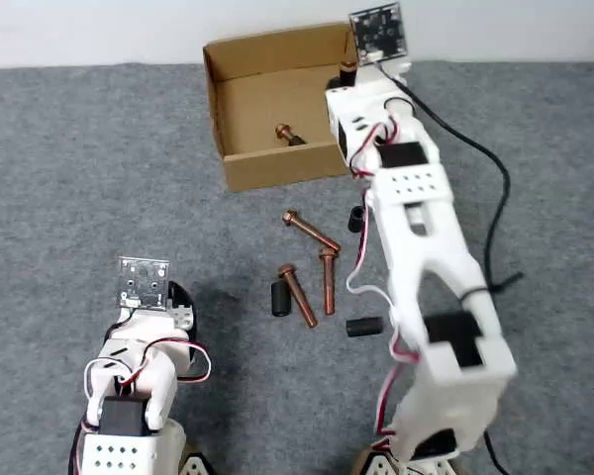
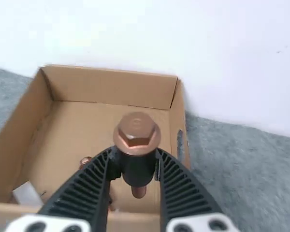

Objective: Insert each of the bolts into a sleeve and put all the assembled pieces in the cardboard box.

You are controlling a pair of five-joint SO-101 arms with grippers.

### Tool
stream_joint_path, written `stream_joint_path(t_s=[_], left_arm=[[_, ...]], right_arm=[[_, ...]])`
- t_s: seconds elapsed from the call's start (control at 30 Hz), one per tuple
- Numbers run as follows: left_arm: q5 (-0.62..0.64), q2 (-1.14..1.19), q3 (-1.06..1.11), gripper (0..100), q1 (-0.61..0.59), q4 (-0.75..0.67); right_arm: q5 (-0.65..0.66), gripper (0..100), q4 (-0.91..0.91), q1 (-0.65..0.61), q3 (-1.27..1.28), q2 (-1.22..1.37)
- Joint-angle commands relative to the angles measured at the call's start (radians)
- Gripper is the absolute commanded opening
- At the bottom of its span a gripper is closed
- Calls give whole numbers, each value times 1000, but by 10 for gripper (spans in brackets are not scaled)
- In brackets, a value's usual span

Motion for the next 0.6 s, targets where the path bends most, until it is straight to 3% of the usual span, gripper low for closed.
stream_joint_path(t_s=[0.0, 0.17, 0.27, 0.43, 0.57], left_arm=[[-9, 2, -5, 5, -2, 8], [-9, 2, -5, 5, -2, 9], [-9, 3, -5, 5, 3, 14], [-11, 3, -5, 5, 6, 28], [-11, 3, -5, 5, 6, 28]], right_arm=[[12, 8, -35, -1, -201, 134], [12, 8, -8, -4, -322, 341], [12, 14, 105, -7, -374, 420], [11, 154, 269, -4, -462, 475], [9, 169, 294, -10, -506, 472]])
